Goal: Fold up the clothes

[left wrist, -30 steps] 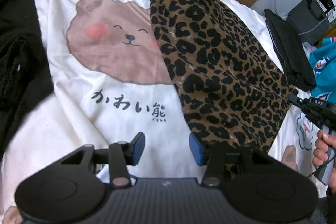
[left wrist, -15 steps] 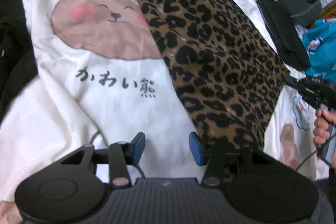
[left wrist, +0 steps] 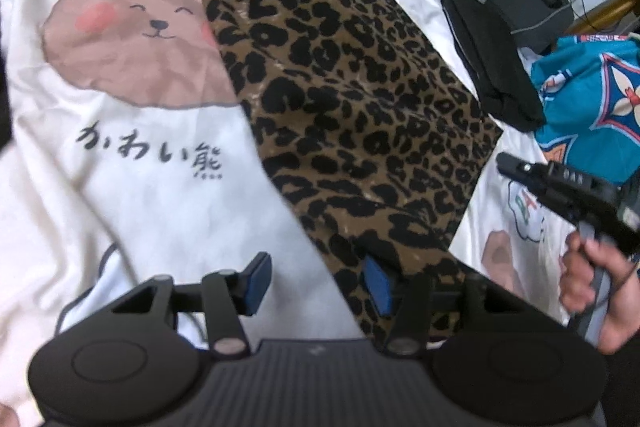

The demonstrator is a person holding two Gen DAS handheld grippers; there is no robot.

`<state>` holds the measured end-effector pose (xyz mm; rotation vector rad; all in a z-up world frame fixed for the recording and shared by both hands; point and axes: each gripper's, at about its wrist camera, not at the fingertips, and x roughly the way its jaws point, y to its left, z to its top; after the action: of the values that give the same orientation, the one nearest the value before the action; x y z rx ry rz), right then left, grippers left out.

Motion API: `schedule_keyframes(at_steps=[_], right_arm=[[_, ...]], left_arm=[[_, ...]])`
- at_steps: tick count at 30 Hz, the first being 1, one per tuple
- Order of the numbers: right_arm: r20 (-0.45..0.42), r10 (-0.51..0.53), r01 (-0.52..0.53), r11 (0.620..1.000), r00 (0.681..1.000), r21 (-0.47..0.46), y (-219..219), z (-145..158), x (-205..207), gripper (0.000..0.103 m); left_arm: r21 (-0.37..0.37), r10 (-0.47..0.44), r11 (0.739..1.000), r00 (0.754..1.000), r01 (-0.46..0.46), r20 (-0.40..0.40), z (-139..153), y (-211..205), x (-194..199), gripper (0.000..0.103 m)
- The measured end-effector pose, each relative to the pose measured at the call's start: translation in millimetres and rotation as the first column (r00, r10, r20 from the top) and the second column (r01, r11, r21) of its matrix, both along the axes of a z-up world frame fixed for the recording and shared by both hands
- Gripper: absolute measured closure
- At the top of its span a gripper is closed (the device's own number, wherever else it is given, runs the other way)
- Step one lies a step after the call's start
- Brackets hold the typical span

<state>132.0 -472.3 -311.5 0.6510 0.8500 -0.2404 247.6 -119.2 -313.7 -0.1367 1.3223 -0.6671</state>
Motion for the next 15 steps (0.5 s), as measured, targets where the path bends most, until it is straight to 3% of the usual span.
schedule_keyframes(at_steps=[2, 4, 6, 15], right_arm=[[0.026, 0.074, -0.074, 0.997, 0.997, 0.015, 14, 4, 1, 0.085], [0.065, 0.164, -0.166, 0.986, 0.984, 0.028, 29, 9, 1, 0.067], [0.100, 0.240, -0.244, 0.969, 0.966, 0.029, 42, 15, -3, 0.057], [0.201, 0.484, -0.500, 0.865, 0.852, 0.036, 90, 29, -4, 0.045]], left_arm=[[-0.007, -0.002, 1.000, 1.000, 0.002, 0.007, 2, -6, 1, 0.048], [-0.013, -0.001, 1.000, 1.000, 0.001, 0.016, 6, -9, 2, 0.048], [-0.014, -0.003, 1.000, 1.000, 0.003, 0.025, 10, -9, 3, 0.048], [-0.038, 0.035, 0.999, 0.999, -0.034, 0.023, 17, -2, 1, 0.047]])
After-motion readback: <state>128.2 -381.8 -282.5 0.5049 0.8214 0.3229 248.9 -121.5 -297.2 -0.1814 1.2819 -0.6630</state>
